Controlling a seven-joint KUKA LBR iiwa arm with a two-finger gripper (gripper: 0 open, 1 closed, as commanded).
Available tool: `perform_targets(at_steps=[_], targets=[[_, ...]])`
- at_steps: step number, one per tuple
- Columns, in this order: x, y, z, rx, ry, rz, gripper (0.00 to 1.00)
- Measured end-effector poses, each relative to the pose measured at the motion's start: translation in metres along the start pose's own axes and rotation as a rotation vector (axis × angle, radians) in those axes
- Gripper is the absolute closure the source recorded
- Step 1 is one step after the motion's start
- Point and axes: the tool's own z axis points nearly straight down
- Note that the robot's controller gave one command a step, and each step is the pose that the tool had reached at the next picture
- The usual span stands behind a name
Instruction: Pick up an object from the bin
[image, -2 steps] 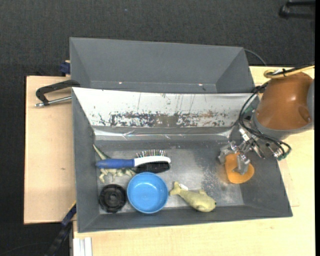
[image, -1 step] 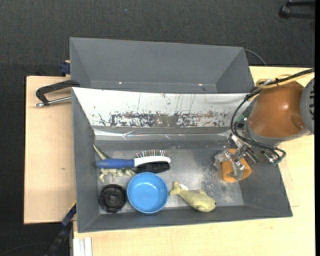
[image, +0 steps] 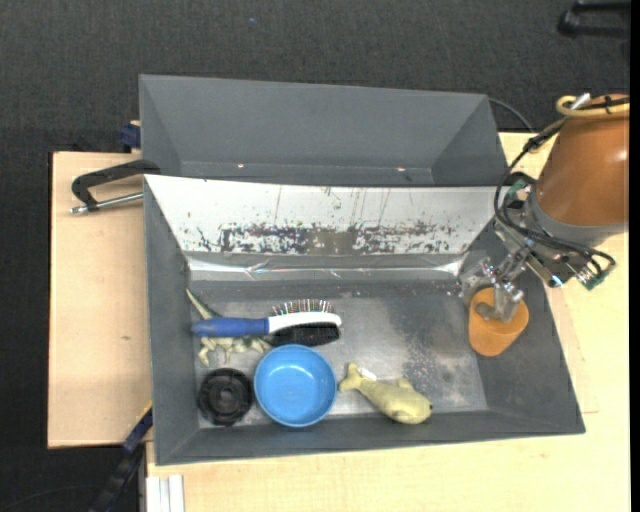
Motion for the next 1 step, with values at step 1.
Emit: perform_targets(at_steps=[1], targets=[[-0.0047, -0.0047, -0.1354, 0.001, 0.0, 0.008, 1.0]])
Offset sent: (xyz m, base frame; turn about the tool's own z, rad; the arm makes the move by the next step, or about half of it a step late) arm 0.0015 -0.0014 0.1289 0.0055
